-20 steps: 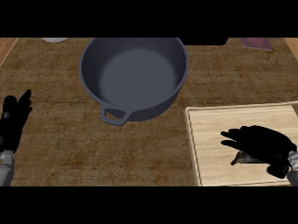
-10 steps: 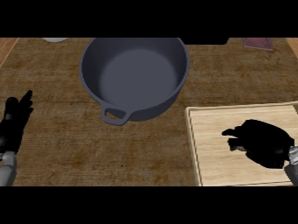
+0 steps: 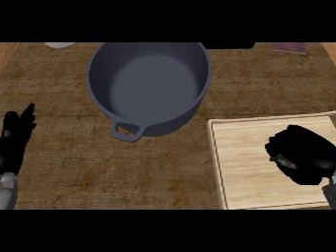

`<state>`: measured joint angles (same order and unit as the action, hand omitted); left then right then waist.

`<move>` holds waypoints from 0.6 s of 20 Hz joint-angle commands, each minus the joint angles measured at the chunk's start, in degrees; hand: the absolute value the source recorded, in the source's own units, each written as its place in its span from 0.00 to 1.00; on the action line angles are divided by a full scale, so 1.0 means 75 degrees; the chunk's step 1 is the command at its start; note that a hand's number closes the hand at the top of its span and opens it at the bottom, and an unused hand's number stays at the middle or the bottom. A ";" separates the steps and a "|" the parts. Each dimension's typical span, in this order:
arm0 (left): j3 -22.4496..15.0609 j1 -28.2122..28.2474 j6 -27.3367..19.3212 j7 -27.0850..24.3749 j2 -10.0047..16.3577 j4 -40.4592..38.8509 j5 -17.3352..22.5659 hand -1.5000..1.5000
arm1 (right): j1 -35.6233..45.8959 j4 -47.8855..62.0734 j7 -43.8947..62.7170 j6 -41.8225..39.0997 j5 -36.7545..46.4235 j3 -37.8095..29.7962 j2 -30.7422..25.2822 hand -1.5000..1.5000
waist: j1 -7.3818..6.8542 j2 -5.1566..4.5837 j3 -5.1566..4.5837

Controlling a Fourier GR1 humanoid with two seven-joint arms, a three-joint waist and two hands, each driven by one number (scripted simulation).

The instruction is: Pick the eggplant from the tray and place it in the pot

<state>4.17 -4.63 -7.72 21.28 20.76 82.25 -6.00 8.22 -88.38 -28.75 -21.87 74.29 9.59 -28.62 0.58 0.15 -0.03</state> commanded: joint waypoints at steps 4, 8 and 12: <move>0.0095 -0.0097 0.0006 0.0126 0.0063 -0.0049 0.0016 0.50 | 0.0415 0.0331 0.3556 0.0197 -0.0305 -0.2465 0.1527 1.00 | 0.0129 -0.0003 0.0006; 0.0069 0.0002 0.0083 0.0195 0.0044 0.0228 0.0060 0.50 | 0.1042 -0.0916 0.4632 0.0308 -0.0558 -0.2746 0.2370 1.00 | 0.0004 0.0037 0.0001; 0.0193 -0.0048 0.0155 0.0254 0.0260 0.0238 0.0003 0.50 | 0.1567 -0.2172 0.4358 0.0625 -0.1082 -0.2967 0.2337 1.00 | 0.0007 0.0042 0.0004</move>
<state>4.71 -4.29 -7.32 21.95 21.10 83.18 -6.01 17.23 -97.31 1.97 -18.56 68.82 -10.46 -12.80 0.64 0.35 -0.01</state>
